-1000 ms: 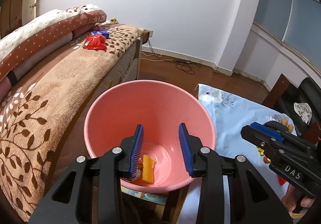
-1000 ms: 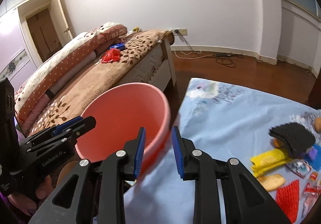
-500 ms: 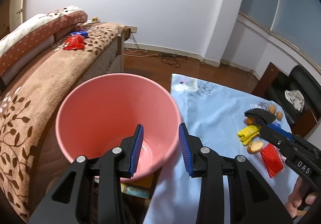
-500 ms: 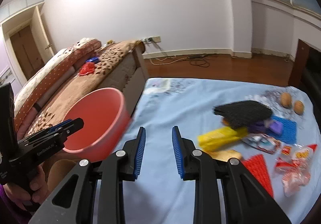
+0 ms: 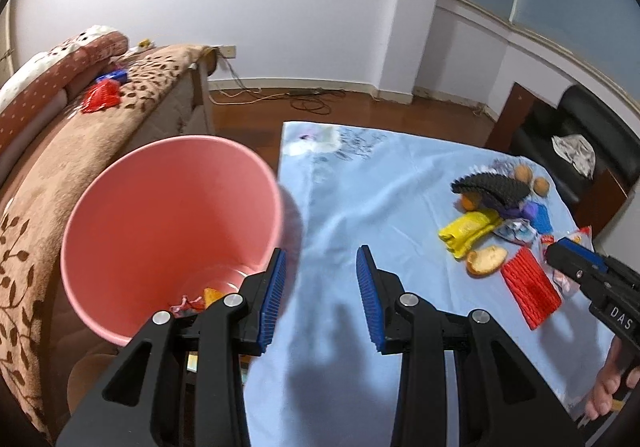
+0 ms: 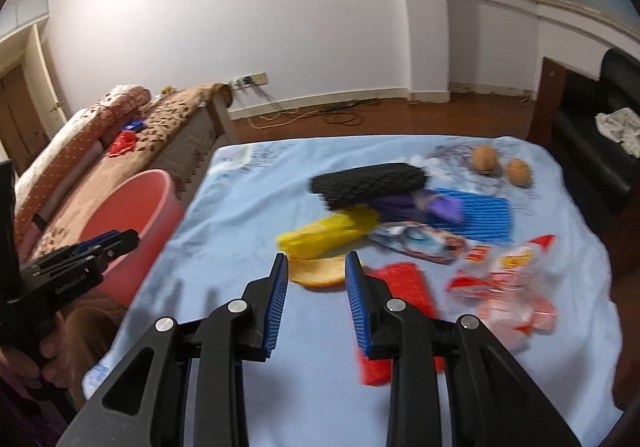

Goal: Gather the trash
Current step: 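Move both open tools back over the remaining trash on the sheet, then grasp the bread slice with the left tool while the right tool grasps the red foam net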

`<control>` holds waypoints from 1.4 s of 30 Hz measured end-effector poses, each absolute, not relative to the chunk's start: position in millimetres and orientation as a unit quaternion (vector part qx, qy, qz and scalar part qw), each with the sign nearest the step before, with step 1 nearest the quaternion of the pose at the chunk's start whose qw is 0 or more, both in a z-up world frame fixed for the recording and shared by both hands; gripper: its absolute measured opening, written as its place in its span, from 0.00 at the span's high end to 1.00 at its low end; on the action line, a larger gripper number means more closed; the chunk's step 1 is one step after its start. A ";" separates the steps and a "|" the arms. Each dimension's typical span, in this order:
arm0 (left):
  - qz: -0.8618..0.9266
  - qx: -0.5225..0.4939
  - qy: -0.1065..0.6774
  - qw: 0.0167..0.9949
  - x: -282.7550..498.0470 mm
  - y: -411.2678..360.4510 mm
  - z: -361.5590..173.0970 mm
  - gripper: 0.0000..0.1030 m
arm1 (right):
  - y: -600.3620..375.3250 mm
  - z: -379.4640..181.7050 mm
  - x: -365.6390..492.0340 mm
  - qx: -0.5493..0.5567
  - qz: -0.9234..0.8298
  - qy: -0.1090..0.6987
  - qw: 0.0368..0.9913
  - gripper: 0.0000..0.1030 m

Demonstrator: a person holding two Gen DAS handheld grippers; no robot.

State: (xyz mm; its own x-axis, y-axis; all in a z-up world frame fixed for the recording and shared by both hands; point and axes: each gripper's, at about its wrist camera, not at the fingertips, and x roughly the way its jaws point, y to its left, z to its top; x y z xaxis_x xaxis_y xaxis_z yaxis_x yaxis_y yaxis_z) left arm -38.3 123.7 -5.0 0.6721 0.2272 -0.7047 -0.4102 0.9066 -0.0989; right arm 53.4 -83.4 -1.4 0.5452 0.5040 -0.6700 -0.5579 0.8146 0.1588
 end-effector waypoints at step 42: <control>0.004 -0.132 0.439 0.889 59.4 40.1 -54.7 0.64 | -169.7 -45.2 57.4 0.034 0.266 0.436 0.859 0.64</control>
